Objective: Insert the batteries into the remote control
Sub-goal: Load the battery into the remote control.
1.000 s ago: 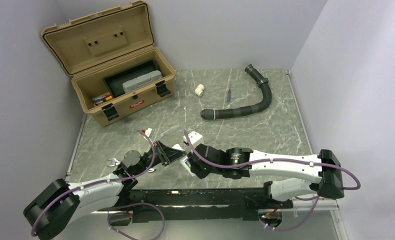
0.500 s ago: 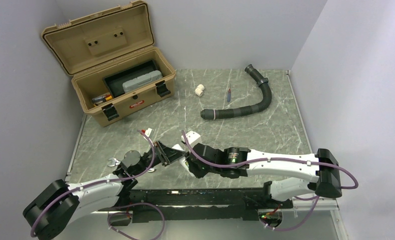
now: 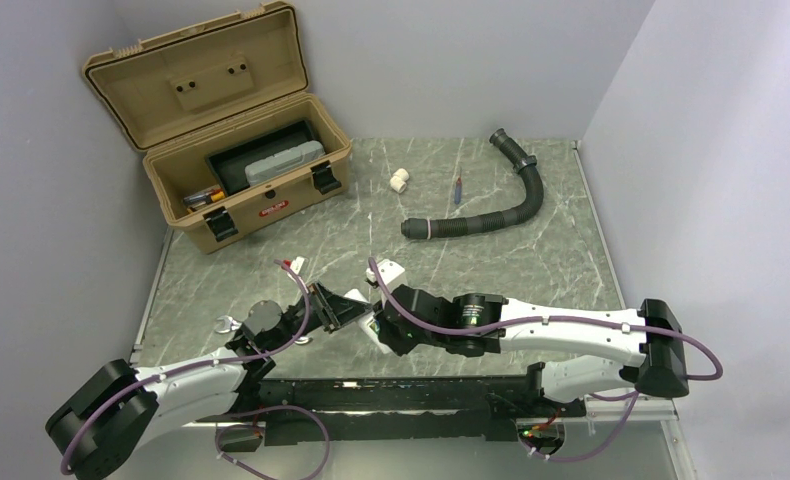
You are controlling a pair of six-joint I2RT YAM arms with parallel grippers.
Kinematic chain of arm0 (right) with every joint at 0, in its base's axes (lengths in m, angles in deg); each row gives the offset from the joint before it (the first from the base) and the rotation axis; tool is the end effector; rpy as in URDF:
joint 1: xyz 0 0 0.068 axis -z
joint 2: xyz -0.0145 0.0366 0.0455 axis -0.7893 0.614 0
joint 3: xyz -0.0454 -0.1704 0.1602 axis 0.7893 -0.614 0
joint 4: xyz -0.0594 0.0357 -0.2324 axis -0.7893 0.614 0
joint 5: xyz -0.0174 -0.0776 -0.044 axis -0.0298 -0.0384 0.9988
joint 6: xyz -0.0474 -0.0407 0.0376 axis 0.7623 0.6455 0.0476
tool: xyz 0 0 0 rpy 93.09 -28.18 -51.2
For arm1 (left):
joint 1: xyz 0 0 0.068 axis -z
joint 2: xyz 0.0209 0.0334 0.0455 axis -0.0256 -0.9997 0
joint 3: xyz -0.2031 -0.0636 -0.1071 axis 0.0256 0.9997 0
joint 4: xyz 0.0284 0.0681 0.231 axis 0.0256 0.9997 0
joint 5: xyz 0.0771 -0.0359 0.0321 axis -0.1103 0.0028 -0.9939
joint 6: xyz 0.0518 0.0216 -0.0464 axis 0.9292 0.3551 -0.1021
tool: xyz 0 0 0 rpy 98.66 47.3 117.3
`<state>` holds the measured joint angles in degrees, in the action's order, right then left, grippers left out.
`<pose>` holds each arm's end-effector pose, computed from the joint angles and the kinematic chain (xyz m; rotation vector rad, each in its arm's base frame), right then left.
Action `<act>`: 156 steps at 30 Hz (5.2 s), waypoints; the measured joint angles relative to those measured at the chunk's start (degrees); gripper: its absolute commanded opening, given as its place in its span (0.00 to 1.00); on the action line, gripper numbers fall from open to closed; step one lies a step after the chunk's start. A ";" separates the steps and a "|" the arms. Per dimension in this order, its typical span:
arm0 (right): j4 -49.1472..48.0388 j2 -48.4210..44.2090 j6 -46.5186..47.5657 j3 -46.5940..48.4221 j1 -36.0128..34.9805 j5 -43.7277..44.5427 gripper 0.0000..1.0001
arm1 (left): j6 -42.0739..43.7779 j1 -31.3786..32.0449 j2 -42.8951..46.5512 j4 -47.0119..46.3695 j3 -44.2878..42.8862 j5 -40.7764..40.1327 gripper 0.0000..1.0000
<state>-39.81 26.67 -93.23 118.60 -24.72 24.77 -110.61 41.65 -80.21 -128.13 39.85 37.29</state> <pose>0.0753 0.2623 0.2342 -0.8246 2.2956 0.6509 0.1347 -0.1476 0.1590 -0.1927 1.8277 -1.7035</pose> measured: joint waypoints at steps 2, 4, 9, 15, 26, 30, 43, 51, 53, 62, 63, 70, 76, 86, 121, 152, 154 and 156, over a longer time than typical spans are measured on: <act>0.07 -0.15 -0.13 0.00 0.00 -0.02 0.04 | 0.02 0.00 0.00 0.28 0.00 -0.02 0.00; 0.33 -0.15 -0.20 0.00 0.00 -0.04 0.04 | 0.02 0.00 0.15 0.85 0.00 -0.13 0.00; 0.79 -0.15 -0.61 0.00 0.00 -0.59 0.05 | 0.09 0.00 1.07 1.42 0.00 -0.37 0.00; 1.38 -0.15 -0.79 0.00 0.00 -1.57 0.06 | 0.11 0.00 1.49 1.99 0.00 -0.42 0.00; 3.39 2.29 -1.07 0.50 0.00 -1.55 0.10 | 0.72 0.00 1.49 2.58 0.00 -0.50 0.00; 3.65 3.15 -1.03 1.38 0.00 -1.49 0.15 | 0.76 0.00 1.51 2.64 0.00 -0.50 0.00; 3.98 4.15 -1.01 2.84 0.00 -1.27 0.32 | 0.76 0.00 2.25 3.50 0.00 -0.52 0.00; 4.04 4.13 -1.01 2.86 0.00 -0.83 0.38 | 0.76 0.00 2.10 3.50 -0.02 -0.52 0.00; 4.02 4.04 -1.01 2.86 0.00 -0.39 0.40 | 0.76 0.00 1.92 3.45 -0.02 -0.52 0.00; 3.74 1.79 -1.01 2.86 0.00 1.46 0.45 | 0.52 0.00 0.13 3.08 -0.02 -0.37 0.00; 3.72 1.44 -0.96 2.86 0.00 1.79 0.46 | 0.46 0.00 -0.11 2.99 -0.02 -0.33 0.00; 0.70 -5.75 4.76 0.90 0.00 2.82 0.46 | -0.70 0.00 -1.27 2.89 -0.39 1.22 0.00; -6.60 -16.70 19.08 -7.54 0.02 -3.26 0.45 | -2.49 0.00 -1.01 3.17 -1.51 4.09 0.00; -11.98 -29.90 41.57 -15.06 0.02 -17.97 0.40 | -3.56 0.02 3.34 9.70 -4.04 8.57 0.00; -18.36 -17.62 67.65 -20.31 12.63 -53.07 0.33 | -4.11 0.07 4.31 11.10 -4.28 12.11 0.00; -20.59 -16.48 68.06 -20.17 12.68 -54.14 0.29 | -4.15 0.07 2.91 10.69 -4.28 12.15 0.00; -20.59 -16.48 68.08 -20.17 12.68 -54.12 0.29 | -4.17 0.07 2.82 10.73 -4.28 12.15 0.00; -20.61 -16.48 68.22 -20.17 12.68 -54.07 0.29 | -4.20 0.07 2.82 10.64 -4.28 12.15 0.00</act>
<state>-60.42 10.19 -25.01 98.43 -12.04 -29.30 -114.81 41.71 -77.39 -117.49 35.56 49.44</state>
